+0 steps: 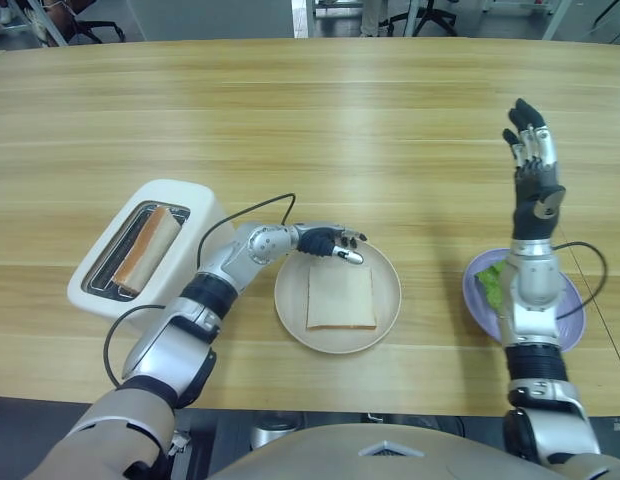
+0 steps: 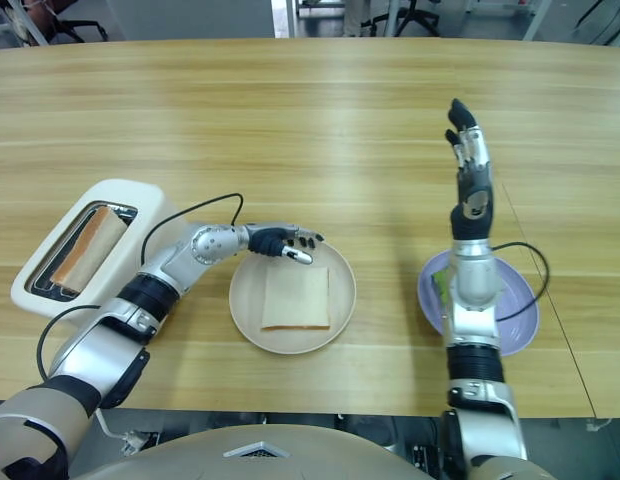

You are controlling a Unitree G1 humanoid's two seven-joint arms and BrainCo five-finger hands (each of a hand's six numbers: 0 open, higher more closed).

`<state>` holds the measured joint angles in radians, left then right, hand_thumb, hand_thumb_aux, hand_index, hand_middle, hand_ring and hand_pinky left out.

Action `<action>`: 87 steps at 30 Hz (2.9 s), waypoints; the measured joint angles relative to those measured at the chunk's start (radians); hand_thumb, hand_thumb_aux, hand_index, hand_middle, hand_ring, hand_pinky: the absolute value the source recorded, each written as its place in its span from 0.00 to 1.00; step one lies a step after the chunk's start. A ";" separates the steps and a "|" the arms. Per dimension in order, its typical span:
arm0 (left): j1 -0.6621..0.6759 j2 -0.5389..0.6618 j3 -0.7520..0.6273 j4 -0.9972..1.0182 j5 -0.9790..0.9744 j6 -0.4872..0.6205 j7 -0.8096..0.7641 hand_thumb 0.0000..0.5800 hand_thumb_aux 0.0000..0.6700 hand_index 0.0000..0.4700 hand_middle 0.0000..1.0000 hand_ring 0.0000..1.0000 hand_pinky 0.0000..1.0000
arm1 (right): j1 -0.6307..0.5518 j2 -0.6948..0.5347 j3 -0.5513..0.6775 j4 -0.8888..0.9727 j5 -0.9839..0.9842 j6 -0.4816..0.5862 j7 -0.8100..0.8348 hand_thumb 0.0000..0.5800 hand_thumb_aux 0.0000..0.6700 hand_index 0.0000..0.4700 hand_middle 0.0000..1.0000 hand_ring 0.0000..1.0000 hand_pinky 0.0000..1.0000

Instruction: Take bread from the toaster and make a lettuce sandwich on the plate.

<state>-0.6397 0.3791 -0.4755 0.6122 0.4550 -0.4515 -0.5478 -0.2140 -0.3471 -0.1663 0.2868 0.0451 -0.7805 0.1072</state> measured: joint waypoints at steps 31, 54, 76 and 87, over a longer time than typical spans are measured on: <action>0.553 0.146 0.493 -0.748 -0.256 0.276 0.136 0.00 0.00 0.00 0.00 0.00 0.00 | -0.024 -0.589 0.517 0.565 -1.298 0.187 -0.960 0.00 0.00 0.00 0.00 0.00 0.00; 0.553 0.156 0.494 -0.736 -0.258 0.250 0.146 0.00 0.00 0.00 0.00 0.00 0.00 | -0.100 -0.596 0.746 0.784 -1.257 0.317 -1.176 0.00 0.00 0.00 0.00 0.00 0.00; 0.552 0.163 0.490 -0.727 -0.257 0.232 0.145 0.00 0.00 0.00 0.00 0.00 0.00 | -0.147 -0.562 0.845 0.846 -1.188 0.243 -1.169 1.00 1.00 0.98 0.00 0.00 0.00; 0.549 0.168 0.490 -0.709 -0.257 0.226 0.145 0.00 0.00 0.00 0.00 0.00 0.00 | -0.151 -0.561 0.869 0.863 -1.168 0.226 -1.187 1.00 1.00 0.98 0.00 0.00 0.00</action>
<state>-0.0903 0.5467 0.0145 -0.0972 0.1975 -0.2258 -0.4028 -0.3653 -0.9082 0.7027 1.1496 -1.1225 -0.5545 -1.0802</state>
